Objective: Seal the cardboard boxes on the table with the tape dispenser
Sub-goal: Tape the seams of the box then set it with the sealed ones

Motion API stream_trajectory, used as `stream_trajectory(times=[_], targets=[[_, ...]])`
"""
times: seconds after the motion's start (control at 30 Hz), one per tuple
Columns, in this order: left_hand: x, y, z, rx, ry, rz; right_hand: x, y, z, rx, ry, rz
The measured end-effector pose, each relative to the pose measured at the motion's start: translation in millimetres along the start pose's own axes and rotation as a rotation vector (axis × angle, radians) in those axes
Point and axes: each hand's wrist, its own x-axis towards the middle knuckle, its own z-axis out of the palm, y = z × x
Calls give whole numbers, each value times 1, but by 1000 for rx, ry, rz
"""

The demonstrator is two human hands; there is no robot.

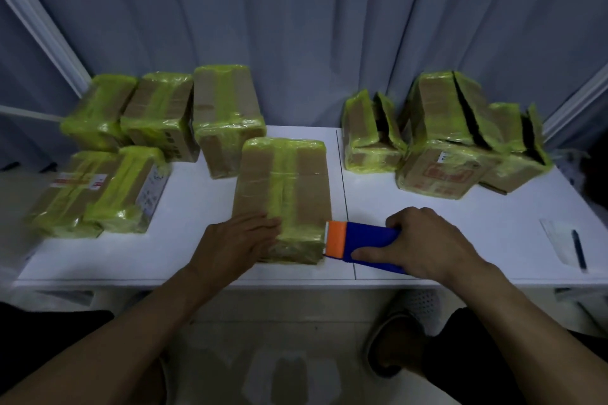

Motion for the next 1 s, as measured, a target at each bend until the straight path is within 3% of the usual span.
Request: stream_trajectory(times=[0.3,0.73,1.0], targets=[[-11,-15,-13,-7,-112,-4,-1,42,12,126,-30,16],[5,8,-18,-123,-213,-52,29,16,41,-50,-67,-16],[23,26,31,-56,-287,151,31,9,41,-84,-75,6]])
